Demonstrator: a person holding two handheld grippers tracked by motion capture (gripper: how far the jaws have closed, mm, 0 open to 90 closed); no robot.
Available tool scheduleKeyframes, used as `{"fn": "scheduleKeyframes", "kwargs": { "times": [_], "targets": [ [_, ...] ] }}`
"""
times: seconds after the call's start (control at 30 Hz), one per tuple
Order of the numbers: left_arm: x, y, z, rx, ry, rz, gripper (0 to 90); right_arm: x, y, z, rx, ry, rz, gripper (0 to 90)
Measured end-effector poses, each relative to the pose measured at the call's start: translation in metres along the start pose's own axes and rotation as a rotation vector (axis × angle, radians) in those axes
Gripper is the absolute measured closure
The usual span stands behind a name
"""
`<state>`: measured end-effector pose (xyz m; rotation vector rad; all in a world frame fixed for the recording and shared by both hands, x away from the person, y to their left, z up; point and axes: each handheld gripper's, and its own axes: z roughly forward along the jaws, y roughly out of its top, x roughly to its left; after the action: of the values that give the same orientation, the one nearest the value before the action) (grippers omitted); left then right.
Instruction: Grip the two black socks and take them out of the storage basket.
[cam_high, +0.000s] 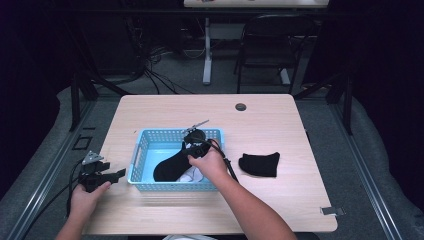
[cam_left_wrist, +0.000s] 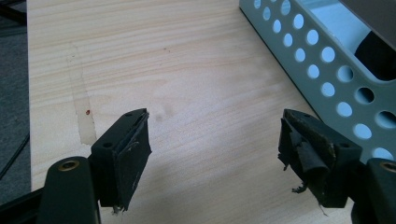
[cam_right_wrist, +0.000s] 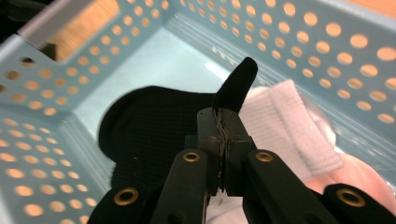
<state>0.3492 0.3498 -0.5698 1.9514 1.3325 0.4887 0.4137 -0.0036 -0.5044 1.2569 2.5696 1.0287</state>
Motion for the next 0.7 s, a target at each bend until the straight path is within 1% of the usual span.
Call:
{"fn": "scheduleKeyframes", "kwargs": {
  "times": [0.03,0.1,0.13,0.17,0.2,0.3,0.33,0.5,0.57,0.6,0.7],
  "targets": [
    [0.0,0.0,0.0,0.002,-0.001,0.001,24.8,0.002,0.001,-0.002,-0.019,0.009,0.005,88.8],
    [0.0,0.0,0.0,0.003,-0.001,0.002,24.8,0.004,0.003,-0.007,-0.021,0.01,-0.017,88.9],
    [0.0,0.0,0.0,0.002,-0.001,0.001,24.8,0.006,0.004,-0.009,-0.034,0.011,-0.015,88.9],
    [0.0,0.0,0.0,0.0,0.0,0.002,24.8,0.007,0.006,-0.012,-0.027,0.014,-0.029,88.9],
    [0.0,0.0,0.0,0.0,0.0,0.001,24.8,0.009,0.008,-0.015,-0.04,0.013,-0.032,88.9],
    [0.0,0.0,0.0,0.002,0.0,0.001,24.8,0.013,0.013,-0.024,-0.044,0.016,-0.059,88.9],
    [0.0,0.0,0.0,0.002,-0.001,0.001,24.8,0.015,0.015,-0.027,-0.059,0.014,-0.059,89.0],
    [0.0,0.0,0.0,0.0,0.0,0.001,24.8,0.019,0.023,-0.041,-0.071,0.015,-0.094,89.0],
    [0.0,0.0,0.0,0.0,0.001,0.001,24.7,0.021,0.025,-0.045,-0.083,0.013,-0.093,89.0],
    [0.0,0.0,0.0,0.0,0.001,0.001,24.8,0.022,0.027,-0.049,-0.083,0.011,-0.105,89.1],
    [0.0,0.0,0.0,0.001,0.0,0.002,24.7,0.023,0.03,-0.055,-0.095,0.015,-0.104,89.1]
  ]
}}
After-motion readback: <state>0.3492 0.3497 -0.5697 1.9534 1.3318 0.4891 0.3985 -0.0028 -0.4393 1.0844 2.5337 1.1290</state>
